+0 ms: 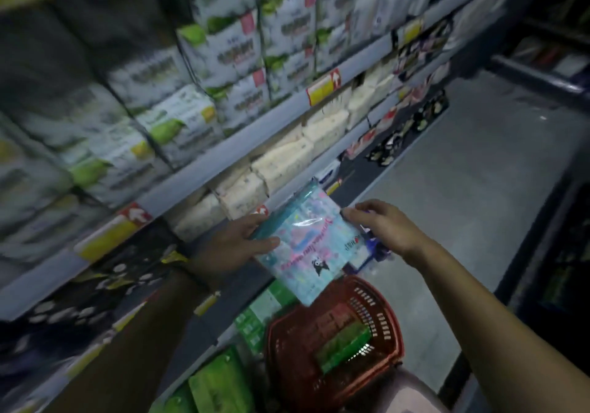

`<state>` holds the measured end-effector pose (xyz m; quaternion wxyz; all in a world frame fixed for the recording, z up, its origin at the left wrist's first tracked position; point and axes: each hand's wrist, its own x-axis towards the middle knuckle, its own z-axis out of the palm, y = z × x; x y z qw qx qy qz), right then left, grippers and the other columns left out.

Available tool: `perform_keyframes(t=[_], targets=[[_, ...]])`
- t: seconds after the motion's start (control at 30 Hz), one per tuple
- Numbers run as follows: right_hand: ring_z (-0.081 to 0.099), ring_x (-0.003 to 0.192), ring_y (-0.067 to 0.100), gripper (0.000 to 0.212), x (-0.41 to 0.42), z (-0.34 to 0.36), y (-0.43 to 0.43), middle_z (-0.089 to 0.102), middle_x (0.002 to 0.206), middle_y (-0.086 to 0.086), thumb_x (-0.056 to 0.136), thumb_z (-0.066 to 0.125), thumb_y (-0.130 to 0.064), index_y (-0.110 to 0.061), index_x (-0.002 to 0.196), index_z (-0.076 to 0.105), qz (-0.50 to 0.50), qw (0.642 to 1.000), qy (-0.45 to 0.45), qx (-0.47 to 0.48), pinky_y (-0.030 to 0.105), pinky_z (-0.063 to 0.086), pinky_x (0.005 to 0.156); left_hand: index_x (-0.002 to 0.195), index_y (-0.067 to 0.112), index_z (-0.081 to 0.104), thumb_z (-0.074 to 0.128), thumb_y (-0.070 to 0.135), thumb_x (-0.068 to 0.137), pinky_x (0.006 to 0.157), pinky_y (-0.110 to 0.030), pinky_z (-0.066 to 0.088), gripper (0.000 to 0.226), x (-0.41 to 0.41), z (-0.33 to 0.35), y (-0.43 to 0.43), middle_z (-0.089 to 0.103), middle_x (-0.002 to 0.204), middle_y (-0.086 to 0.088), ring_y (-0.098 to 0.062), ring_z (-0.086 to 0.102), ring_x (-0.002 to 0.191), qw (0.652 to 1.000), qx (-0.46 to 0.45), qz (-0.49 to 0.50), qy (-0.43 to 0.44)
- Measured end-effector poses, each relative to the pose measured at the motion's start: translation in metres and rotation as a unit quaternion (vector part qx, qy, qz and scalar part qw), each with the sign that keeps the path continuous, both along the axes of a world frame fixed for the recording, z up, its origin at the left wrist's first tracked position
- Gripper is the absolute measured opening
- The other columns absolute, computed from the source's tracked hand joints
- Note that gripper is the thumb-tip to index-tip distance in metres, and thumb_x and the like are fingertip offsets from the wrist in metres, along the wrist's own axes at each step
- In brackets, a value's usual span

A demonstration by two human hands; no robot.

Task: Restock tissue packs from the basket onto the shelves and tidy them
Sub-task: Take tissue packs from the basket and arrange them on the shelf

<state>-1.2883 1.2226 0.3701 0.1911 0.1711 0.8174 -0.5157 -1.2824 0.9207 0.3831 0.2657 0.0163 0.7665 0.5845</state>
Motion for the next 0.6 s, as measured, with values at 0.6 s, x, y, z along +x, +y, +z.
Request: perform_keyframes(t=[0.6], targets=[[0.079,0.102,0.027,0.033,-0.018,0.267,-0.027,0.081,0.113,0.005,0.089,0.081,-0.020,-0.013,0.120,0.075,0.238,0.931,0.269,-0.059,0.045,0.065,0.089,0.081,0.020,0.064,0.056,0.070,0.091,0.066,-0.036,0.052,0.052,0.019,0.276,-0.026,0.067,0.076,0.003,-0.012,0.061,0.070,0.837,-0.449,-0.002,0.313]])
